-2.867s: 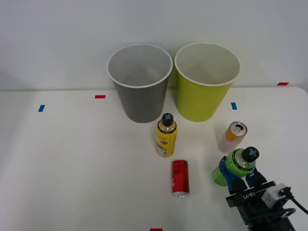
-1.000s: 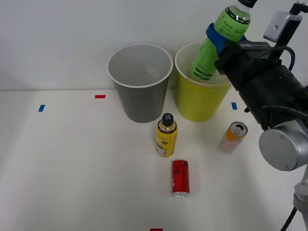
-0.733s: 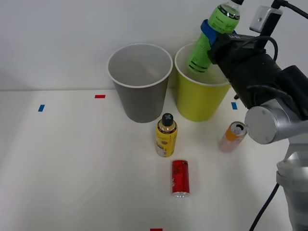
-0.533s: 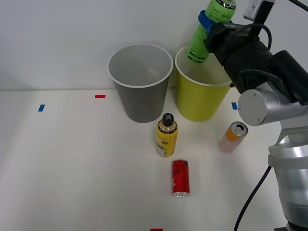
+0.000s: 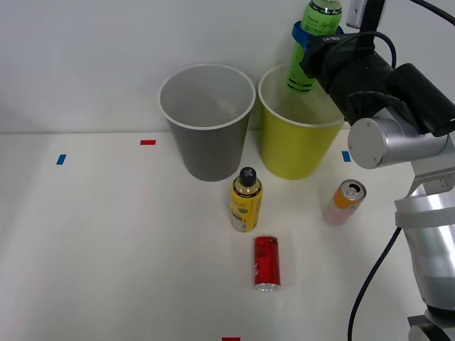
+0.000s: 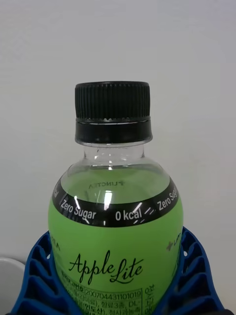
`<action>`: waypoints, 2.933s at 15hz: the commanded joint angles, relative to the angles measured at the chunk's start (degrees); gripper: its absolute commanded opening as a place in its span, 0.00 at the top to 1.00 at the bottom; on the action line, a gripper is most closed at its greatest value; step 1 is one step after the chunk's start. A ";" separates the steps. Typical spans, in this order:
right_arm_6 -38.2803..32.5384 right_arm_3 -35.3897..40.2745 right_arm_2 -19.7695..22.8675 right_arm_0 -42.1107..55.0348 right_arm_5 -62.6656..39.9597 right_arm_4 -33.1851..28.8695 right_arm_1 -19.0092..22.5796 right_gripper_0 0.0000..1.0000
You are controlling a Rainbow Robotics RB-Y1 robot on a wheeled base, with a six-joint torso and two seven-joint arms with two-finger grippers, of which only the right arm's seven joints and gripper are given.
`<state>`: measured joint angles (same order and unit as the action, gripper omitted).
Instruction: Put cans in the gray bin, plastic bottles in the light green bin
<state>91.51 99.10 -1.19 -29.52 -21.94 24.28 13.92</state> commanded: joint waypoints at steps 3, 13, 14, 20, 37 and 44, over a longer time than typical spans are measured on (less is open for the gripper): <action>-0.46 -0.05 -0.22 -0.02 1.55 0.59 -0.03 0.47; -0.02 -0.05 -0.22 0.07 3.49 3.32 -0.30 0.06; 0.07 -0.05 -0.22 0.34 3.57 3.32 -0.30 0.06; 0.33 -0.05 -2.42 4.12 12.27 3.76 0.93 0.06; -0.37 14.98 -4.44 43.05 36.80 3.67 3.66 0.07; 0.25 15.07 -2.86 51.66 39.43 0.68 4.18 0.07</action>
<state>91.68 114.16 -4.51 21.43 17.41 25.34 17.80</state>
